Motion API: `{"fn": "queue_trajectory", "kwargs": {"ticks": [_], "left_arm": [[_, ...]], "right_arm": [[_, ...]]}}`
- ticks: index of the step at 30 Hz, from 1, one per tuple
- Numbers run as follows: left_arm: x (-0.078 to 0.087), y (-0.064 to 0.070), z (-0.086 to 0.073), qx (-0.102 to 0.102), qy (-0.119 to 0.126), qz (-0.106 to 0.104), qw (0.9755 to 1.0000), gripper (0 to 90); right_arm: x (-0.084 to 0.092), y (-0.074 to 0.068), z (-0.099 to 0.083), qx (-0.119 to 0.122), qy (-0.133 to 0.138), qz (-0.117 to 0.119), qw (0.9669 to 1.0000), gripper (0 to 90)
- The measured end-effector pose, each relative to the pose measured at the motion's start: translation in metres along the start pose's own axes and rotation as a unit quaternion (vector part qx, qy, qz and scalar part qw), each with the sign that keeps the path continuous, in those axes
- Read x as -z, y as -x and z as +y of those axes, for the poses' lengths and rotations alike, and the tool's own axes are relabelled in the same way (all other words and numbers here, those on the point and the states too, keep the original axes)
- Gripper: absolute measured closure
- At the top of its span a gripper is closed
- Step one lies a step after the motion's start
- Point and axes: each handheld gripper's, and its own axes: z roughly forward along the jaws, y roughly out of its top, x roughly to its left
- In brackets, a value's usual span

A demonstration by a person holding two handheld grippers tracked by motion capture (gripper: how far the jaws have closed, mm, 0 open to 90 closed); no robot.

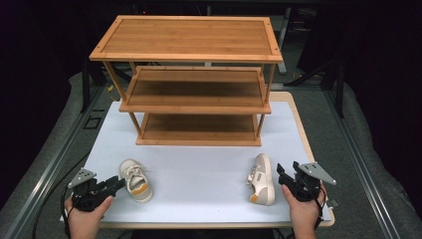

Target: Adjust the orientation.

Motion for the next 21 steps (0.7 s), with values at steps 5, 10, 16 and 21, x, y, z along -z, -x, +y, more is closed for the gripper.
{"fn": "queue_trajectory", "kwargs": {"ticks": [5, 10, 16, 21], "left_arm": [[0.0, 0.0, 0.0, 0.016, 0.019, -0.002, 0.9997, 46.5], [-0.005, 0.008, -0.001, 0.007, 0.007, -0.005, 0.9999, 42.3], [-0.017, 0.015, -0.003, -0.017, -0.027, 0.007, 0.9995, 41.4], [-0.019, 0.009, -0.002, -0.007, -0.037, 0.001, 0.9993, 42.4]], "right_arm": [[0.001, -0.001, 0.0, 0.0, 0.001, -0.001, 1.0, 41.1], [0.0, -0.001, 0.0, 0.0, 0.0, -0.001, 1.0, 41.1], [0.0, -0.001, 0.0, -0.001, 0.0, 0.0, 1.0, 41.1], [0.0, -0.002, 0.0, 0.0, 0.0, 0.003, 1.0, 41.0]]}}
